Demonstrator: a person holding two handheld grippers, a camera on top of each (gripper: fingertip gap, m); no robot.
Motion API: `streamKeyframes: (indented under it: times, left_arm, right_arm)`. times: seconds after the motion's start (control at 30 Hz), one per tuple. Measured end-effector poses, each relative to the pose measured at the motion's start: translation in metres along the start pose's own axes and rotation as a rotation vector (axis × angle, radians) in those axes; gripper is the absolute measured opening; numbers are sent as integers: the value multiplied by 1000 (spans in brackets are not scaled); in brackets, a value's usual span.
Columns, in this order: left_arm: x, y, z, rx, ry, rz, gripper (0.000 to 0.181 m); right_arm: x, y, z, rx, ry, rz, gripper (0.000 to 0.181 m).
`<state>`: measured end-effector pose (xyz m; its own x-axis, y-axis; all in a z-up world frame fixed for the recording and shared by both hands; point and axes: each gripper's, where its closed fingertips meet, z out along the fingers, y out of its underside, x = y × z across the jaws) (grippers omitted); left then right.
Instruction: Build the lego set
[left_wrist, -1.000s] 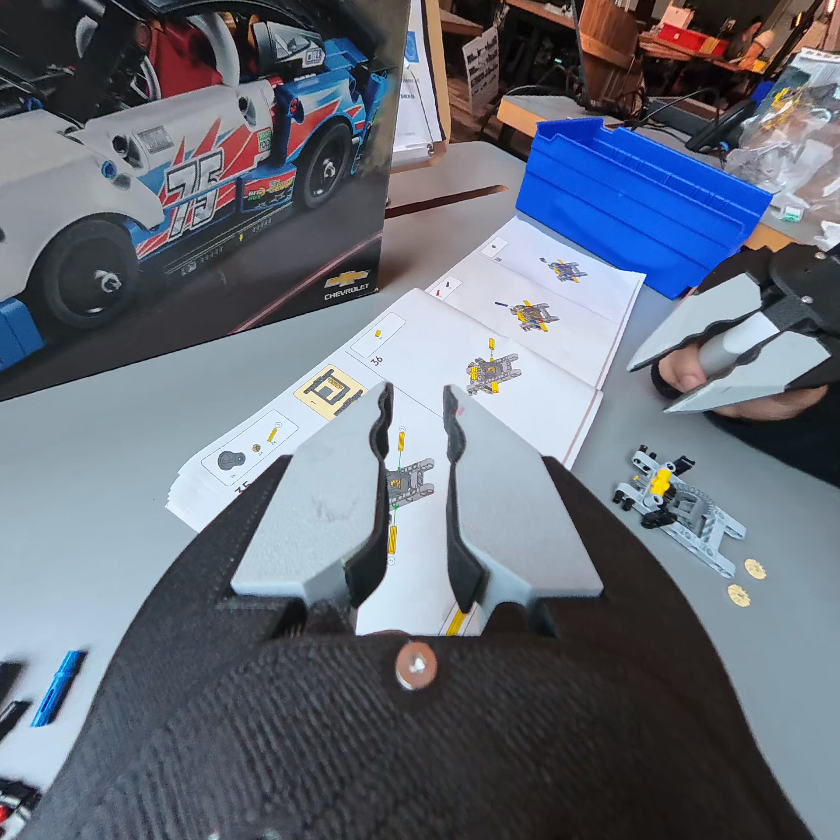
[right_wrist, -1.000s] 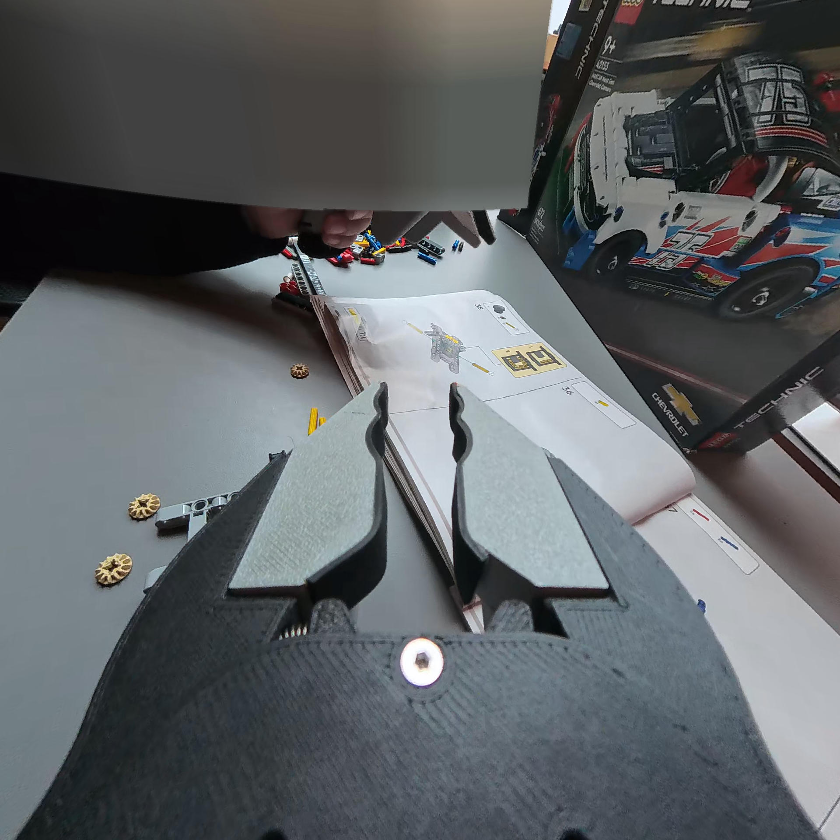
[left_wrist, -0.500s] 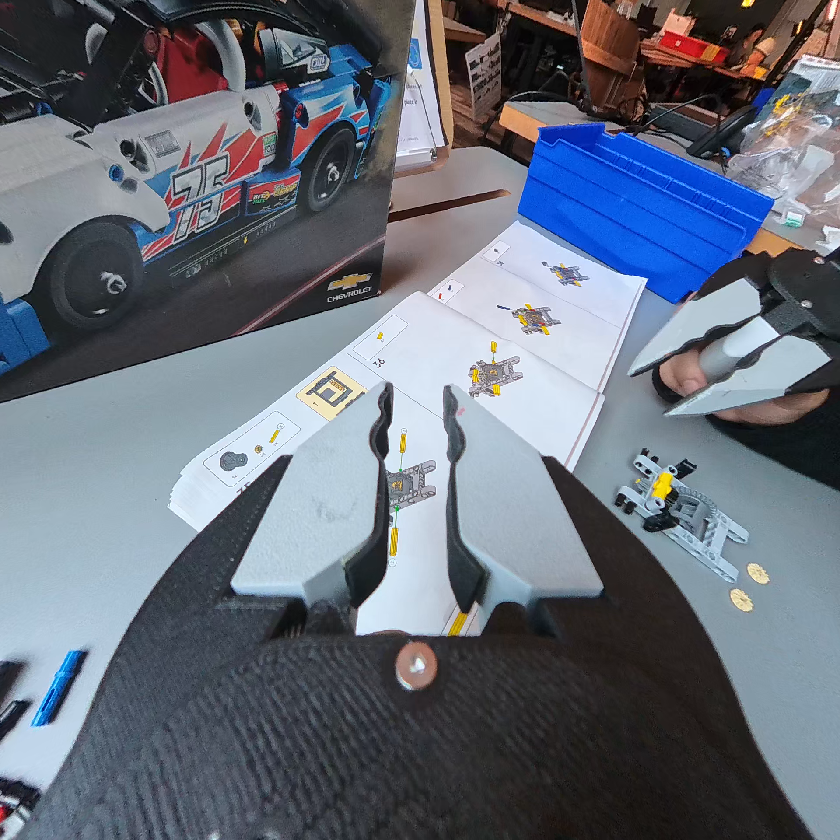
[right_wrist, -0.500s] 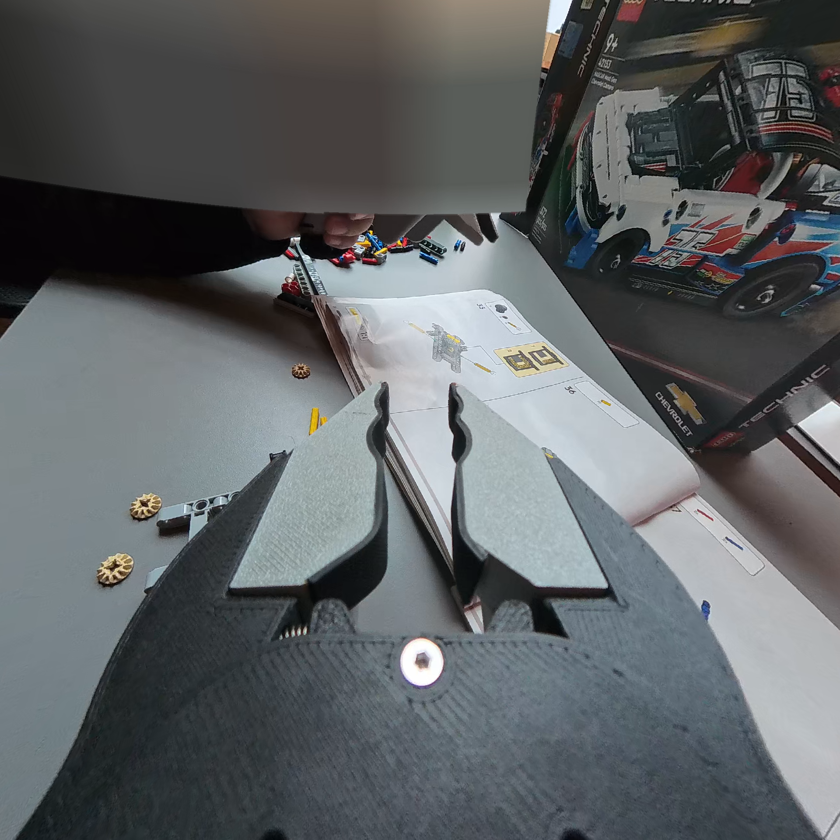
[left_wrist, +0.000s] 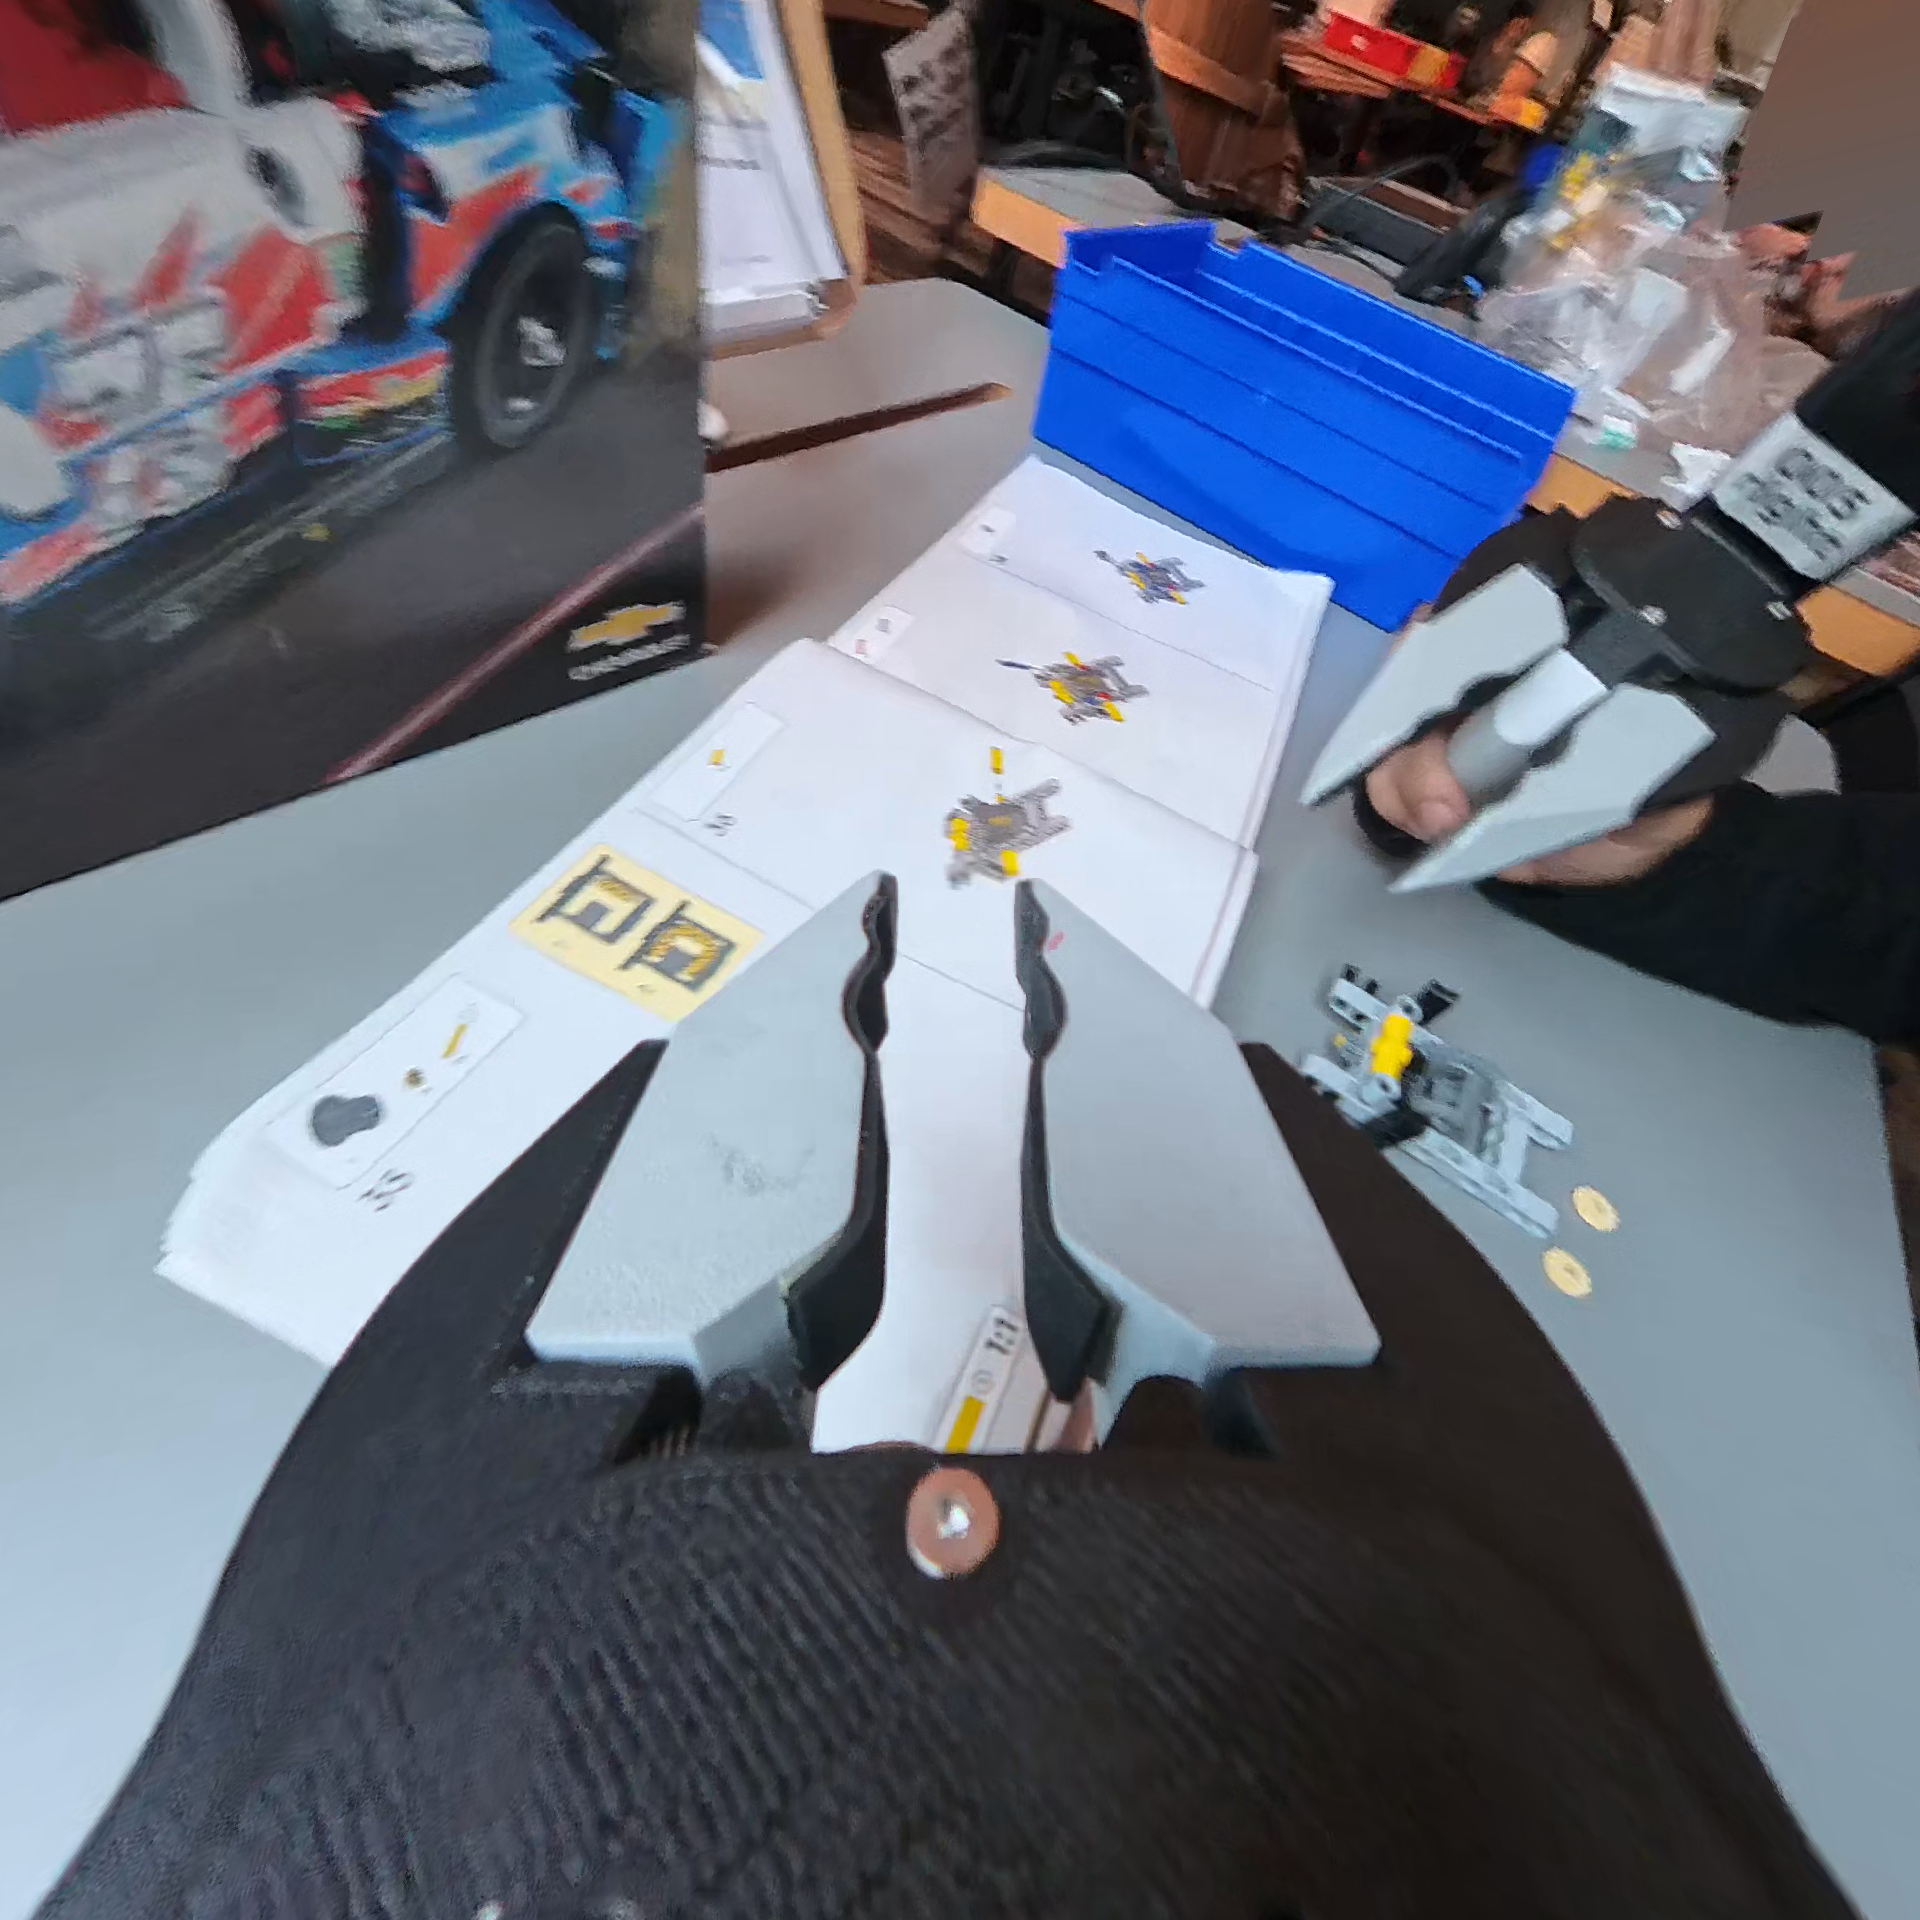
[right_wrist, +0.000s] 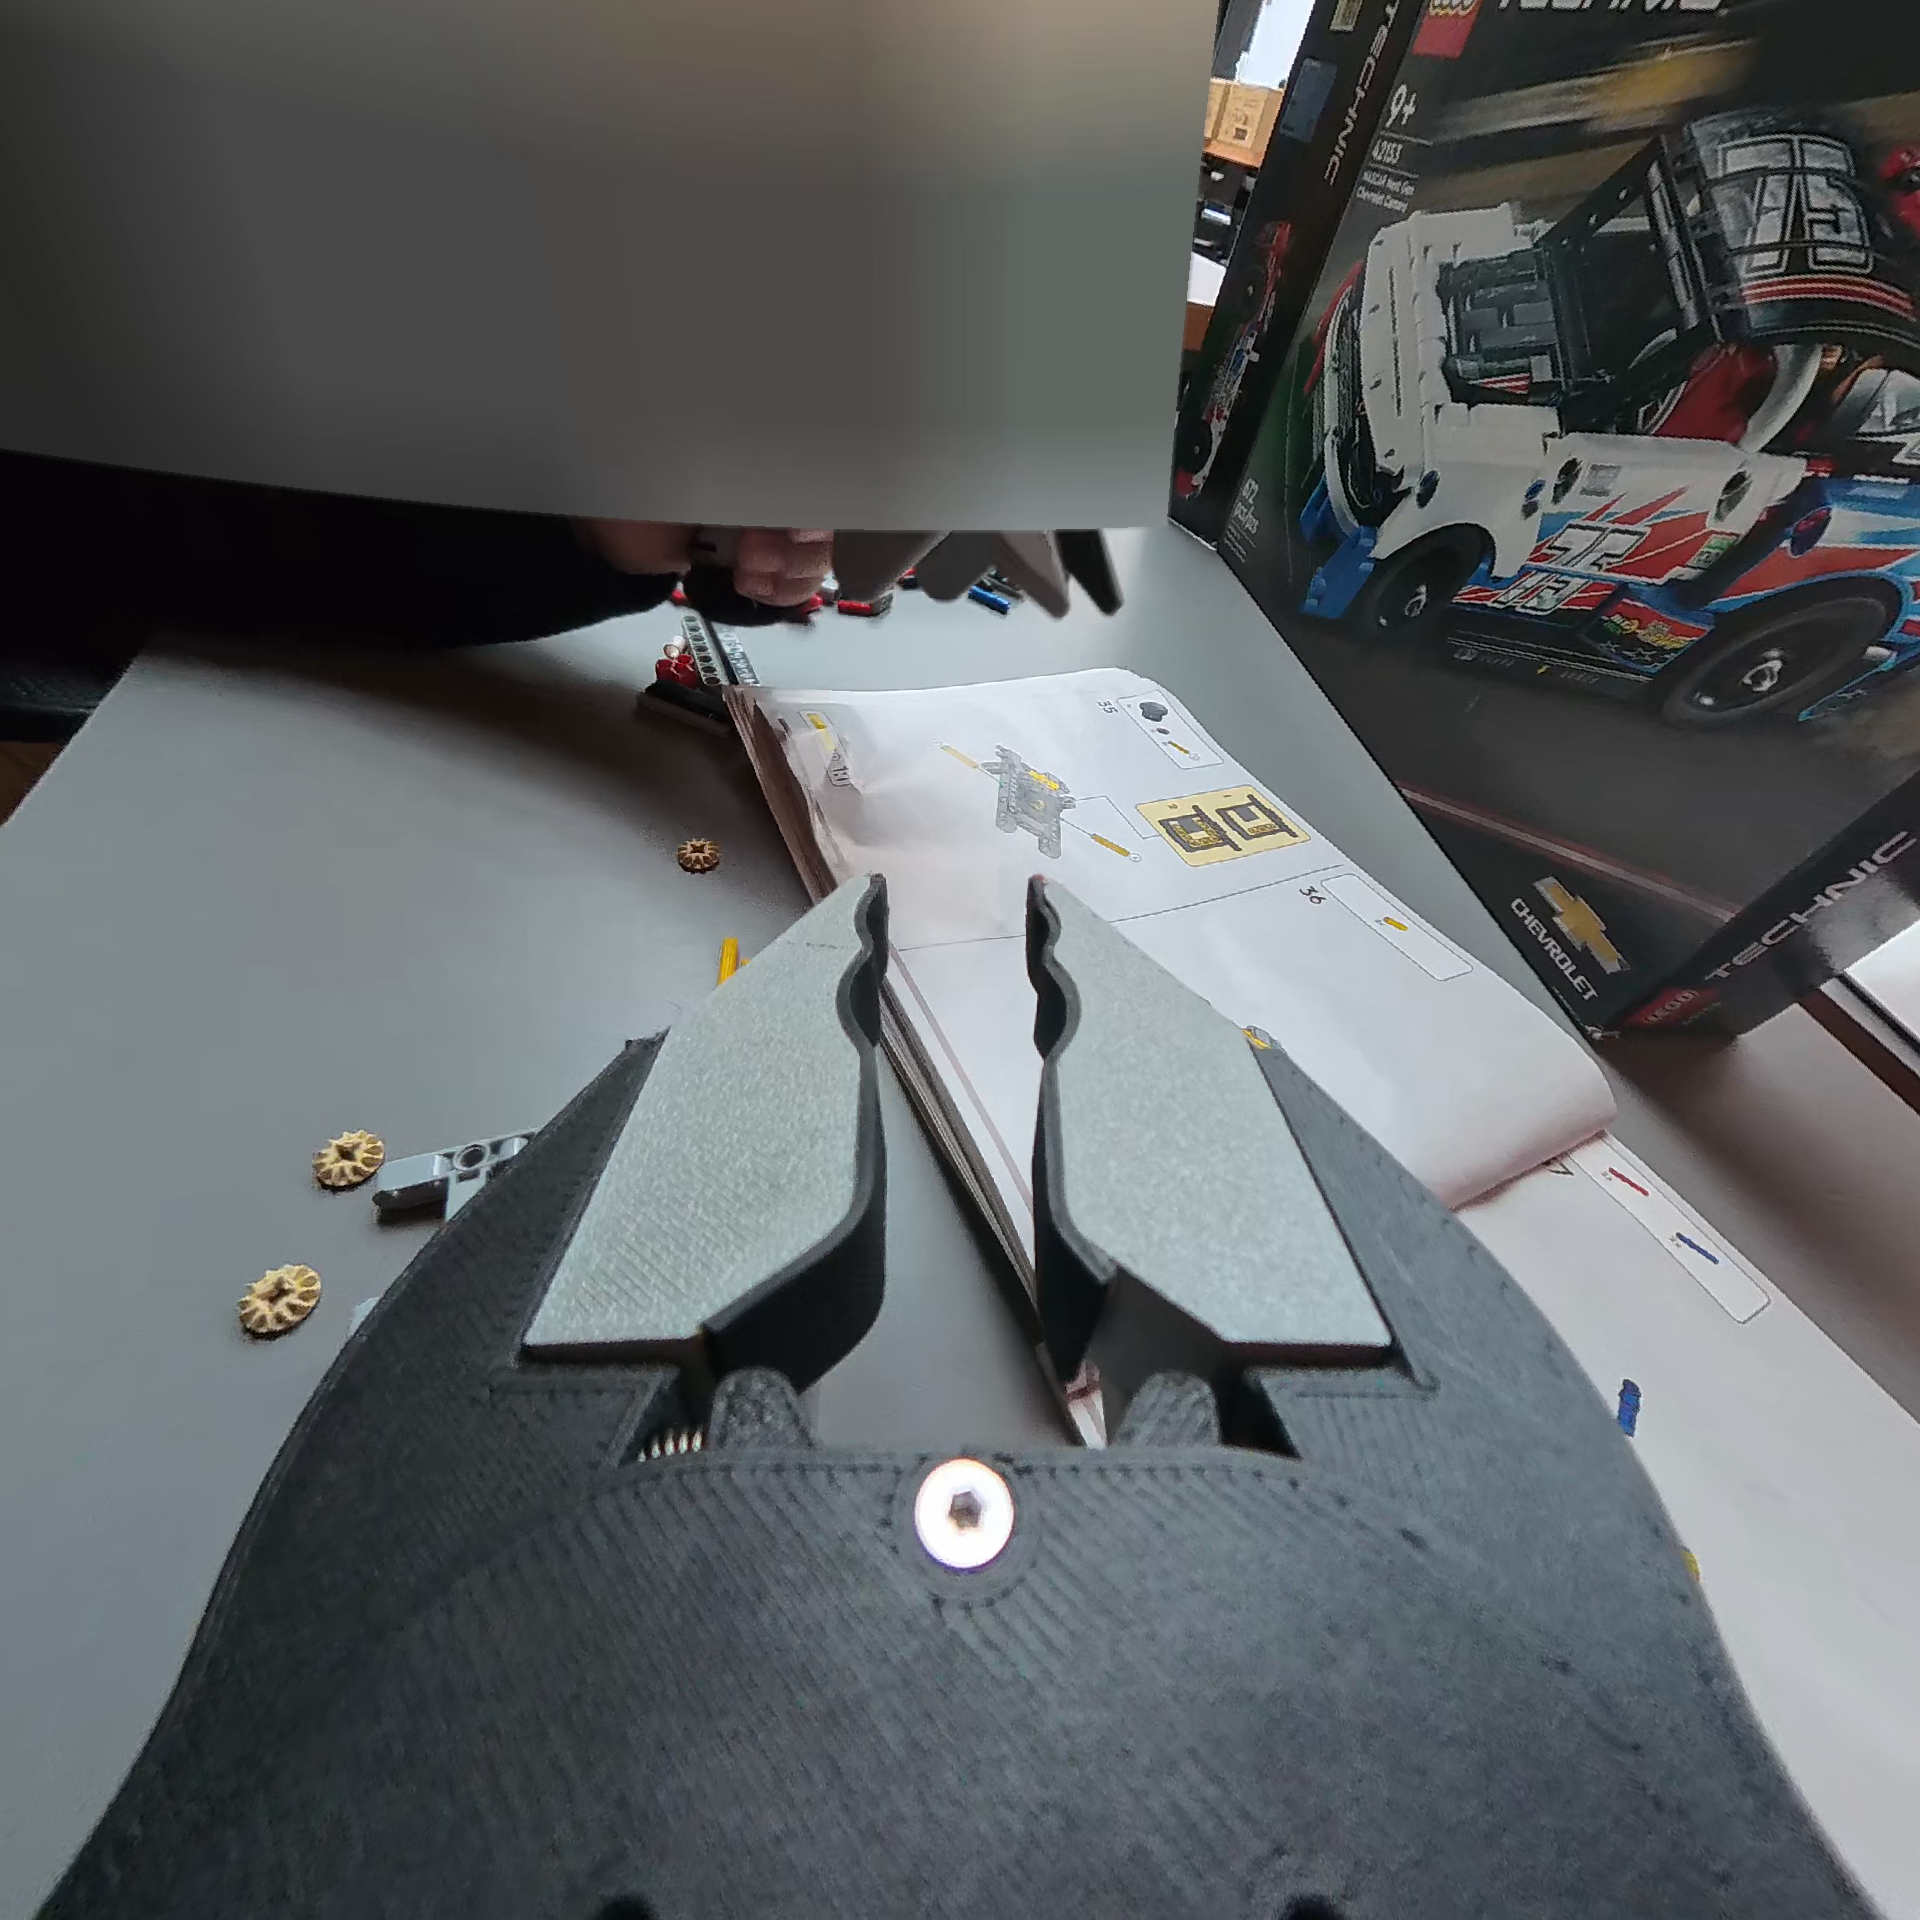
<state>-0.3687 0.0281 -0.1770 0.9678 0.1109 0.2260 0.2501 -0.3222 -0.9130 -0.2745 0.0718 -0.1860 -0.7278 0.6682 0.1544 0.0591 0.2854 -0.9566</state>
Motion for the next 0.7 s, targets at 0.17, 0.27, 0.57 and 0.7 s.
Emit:
streamKeyframes:
  times: [0.17,0.27,0.57,0.7]
  left_arm:
    - [17,22,17,-132,2,160,20]
    - [6,27,17,-172,-94,228,18]
    - [-37,-3,-16,-11,-247,70,18]
    - [-37,-5,-18,16,-221,24,18]
  right_arm:
    - [-3,-2,-1,-1,-4,-19,23]
    - [-4,-3,-1,2,-3,-29,23]
    - [-3,-1,-1,-1,-6,-17,23]
    - [-3,0,0,0,-10,-11,23]
